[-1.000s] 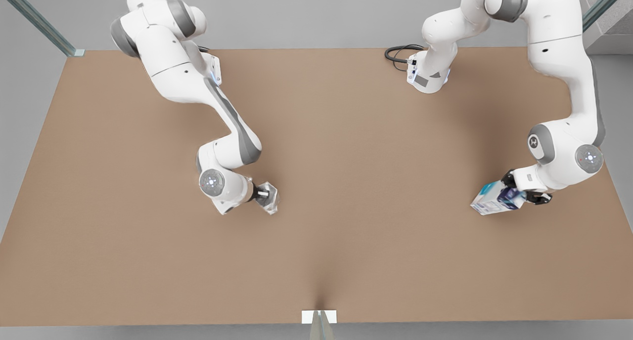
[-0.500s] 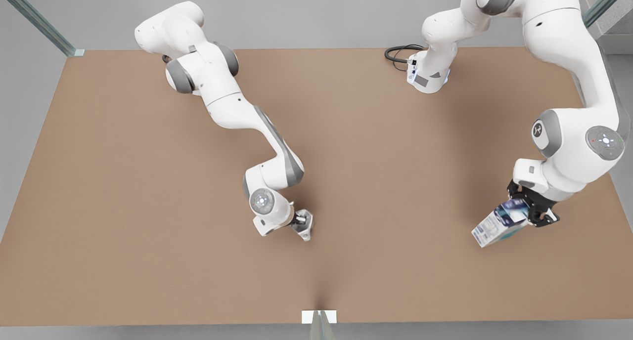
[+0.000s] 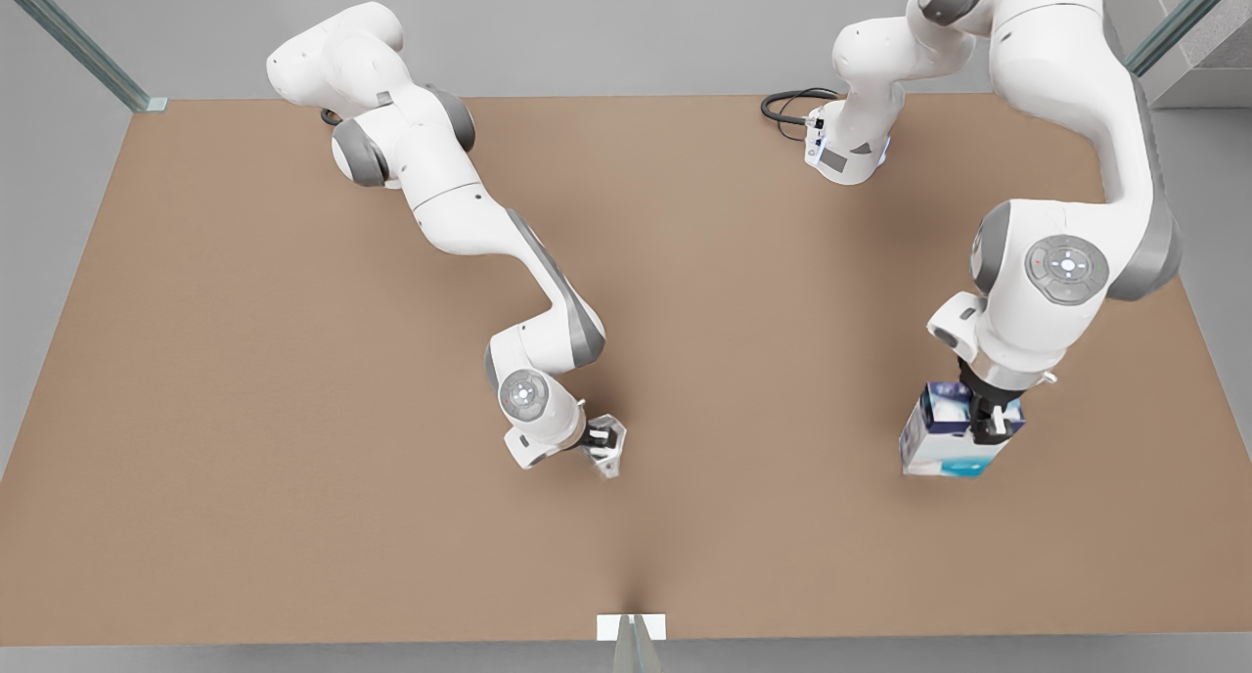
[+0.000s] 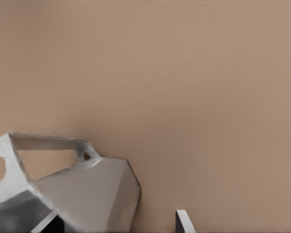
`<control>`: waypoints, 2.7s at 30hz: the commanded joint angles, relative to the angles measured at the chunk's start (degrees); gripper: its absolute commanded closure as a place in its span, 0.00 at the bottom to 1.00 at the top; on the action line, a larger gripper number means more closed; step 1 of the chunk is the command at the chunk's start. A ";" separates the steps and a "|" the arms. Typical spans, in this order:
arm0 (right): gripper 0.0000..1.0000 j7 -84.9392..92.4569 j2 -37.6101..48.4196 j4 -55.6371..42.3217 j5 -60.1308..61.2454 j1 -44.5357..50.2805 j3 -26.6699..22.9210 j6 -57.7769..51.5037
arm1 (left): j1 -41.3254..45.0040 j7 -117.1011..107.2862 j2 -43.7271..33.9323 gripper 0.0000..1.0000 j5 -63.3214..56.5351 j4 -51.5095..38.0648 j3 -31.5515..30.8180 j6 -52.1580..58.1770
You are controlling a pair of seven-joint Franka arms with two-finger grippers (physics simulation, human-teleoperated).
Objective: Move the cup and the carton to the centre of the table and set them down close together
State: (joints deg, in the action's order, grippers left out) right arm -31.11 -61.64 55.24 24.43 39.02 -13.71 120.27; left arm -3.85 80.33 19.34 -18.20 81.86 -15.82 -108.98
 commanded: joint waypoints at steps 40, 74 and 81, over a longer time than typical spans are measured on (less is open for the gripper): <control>0.00 27.86 54.61 31.07 -31.29 -34.54 12.13 -27.11 | 41.29 -47.54 18.10 0.34 9.85 -15.32 2.90 8.34; 0.00 27.77 54.08 31.07 -31.29 -34.54 12.13 -27.02 | 46.65 -48.69 27.25 0.01 1.24 -13.74 4.66 -5.46; 0.00 27.77 54.08 31.07 -31.29 -34.54 12.13 -26.94 | 47.27 -49.04 27.42 0.01 1.24 -13.74 6.07 -5.81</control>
State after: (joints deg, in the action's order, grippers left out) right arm -3.34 -7.56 86.31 -6.83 4.48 -1.58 93.34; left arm 43.65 31.29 46.83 -16.94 68.08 -9.71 -115.20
